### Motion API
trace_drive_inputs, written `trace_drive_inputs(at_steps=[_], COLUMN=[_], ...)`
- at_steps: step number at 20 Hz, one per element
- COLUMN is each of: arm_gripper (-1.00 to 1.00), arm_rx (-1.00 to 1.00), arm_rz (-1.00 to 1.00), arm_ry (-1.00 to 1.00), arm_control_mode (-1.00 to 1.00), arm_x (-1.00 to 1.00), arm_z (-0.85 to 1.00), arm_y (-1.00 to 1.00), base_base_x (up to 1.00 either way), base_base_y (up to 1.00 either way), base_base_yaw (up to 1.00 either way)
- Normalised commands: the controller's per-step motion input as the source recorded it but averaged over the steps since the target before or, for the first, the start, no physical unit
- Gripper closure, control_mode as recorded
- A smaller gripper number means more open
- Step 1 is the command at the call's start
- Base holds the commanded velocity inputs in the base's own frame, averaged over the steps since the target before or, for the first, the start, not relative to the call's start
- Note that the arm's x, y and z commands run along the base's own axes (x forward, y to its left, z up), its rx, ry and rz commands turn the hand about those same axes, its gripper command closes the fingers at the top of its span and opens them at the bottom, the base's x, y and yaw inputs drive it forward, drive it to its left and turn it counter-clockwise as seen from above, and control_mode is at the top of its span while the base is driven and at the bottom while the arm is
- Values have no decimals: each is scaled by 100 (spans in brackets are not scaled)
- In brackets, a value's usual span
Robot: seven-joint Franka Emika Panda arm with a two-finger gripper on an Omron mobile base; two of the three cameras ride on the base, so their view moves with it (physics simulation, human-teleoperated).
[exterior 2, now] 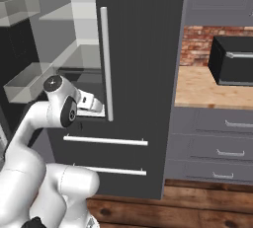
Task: Retrieve the fish from the fridge and place it on the saucepan with marinade on the stove.
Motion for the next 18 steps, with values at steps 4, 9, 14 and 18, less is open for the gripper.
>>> trace_drive_inputs(at_steps=[4,9,14,18], arm_gripper=[-100,-100,-100,-100], arm_rx=[1,0,0,0], arm_rz=[5,3,0,0], arm_ry=[0,-1,0,-8], arm_control_mode=[-100,-100,-100,-100], arm_x=[52,46,51,52], arm_z=[0,0,0,0], arm_y=[-23,-6,-7,-4], base_base_x=[0,0,0,0], base_base_y=[0,0,0,0], base_base_yaw=[0,0,0,0])
